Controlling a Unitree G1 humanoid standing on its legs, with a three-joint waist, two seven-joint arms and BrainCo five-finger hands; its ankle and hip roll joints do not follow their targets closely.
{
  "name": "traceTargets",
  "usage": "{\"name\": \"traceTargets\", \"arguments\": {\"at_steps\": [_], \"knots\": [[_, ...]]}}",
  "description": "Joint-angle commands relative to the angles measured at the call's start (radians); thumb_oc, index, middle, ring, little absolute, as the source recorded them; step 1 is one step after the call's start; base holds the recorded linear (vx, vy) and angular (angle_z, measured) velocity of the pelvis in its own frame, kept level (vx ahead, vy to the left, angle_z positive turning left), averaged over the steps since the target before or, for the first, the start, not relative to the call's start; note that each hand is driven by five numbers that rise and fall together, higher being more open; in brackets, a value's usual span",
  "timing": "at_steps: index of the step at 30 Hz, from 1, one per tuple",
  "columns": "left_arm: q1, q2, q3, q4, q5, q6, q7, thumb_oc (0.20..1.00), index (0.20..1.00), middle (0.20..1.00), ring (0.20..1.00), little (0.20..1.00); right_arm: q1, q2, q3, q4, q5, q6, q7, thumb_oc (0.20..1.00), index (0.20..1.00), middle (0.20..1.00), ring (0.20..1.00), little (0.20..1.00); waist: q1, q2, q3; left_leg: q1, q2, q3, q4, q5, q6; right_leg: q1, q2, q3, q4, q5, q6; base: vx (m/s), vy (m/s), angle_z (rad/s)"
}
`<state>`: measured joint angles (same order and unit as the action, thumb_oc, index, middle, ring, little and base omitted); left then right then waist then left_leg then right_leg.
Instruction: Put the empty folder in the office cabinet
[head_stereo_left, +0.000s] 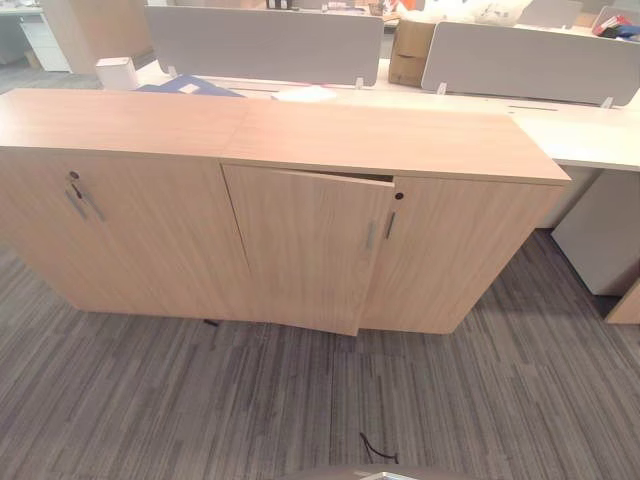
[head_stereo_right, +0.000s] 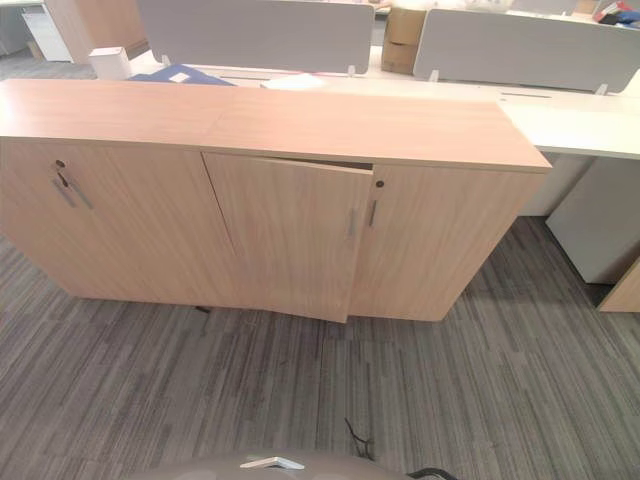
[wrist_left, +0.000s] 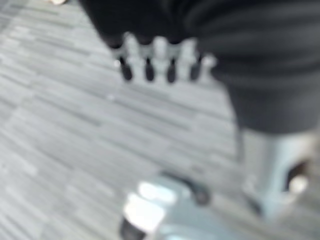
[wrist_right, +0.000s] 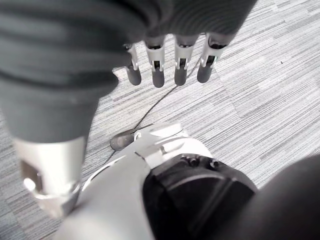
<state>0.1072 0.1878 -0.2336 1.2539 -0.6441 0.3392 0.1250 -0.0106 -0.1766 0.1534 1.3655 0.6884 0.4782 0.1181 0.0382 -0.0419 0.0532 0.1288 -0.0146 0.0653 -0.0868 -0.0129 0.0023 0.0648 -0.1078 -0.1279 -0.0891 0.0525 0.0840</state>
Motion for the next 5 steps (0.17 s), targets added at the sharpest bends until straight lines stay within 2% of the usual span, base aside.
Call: {"name": "traceTargets", "arguments": {"at_steps": [1, 5], "knots": [[-0.07, 0.004, 0.007, 0.059, 0.02, 0.016, 0.016, 1.0, 1.0, 1.0, 1.0, 1.0, -0.066, 0.0, 0.035, 0.025, 0.003, 0.029, 0.004, 1.0, 1.0, 1.0, 1.0, 1.0, -0.003, 0.009, 0.042, -0.016, -0.014, -0.033, 0.0, -0.016, 0.024, 0.063, 0.016, -0.033, 0.002, 0.009, 0.03, 0.0, 0.0, 0.0], [-0.071, 0.003, 0.007, 0.059, 0.017, 0.02, 0.022, 1.0, 1.0, 1.0, 1.0, 1.0, -0.067, 0.0, 0.035, 0.025, 0.005, 0.031, 0.004, 1.0, 1.0, 1.0, 1.0, 1.0, -0.002, 0.009, 0.041, -0.016, -0.014, -0.033, 0.0, -0.016, 0.024, 0.063, 0.017, -0.034, 0.002, 0.008, 0.03, 0.0, 0.0, 0.0]]}}
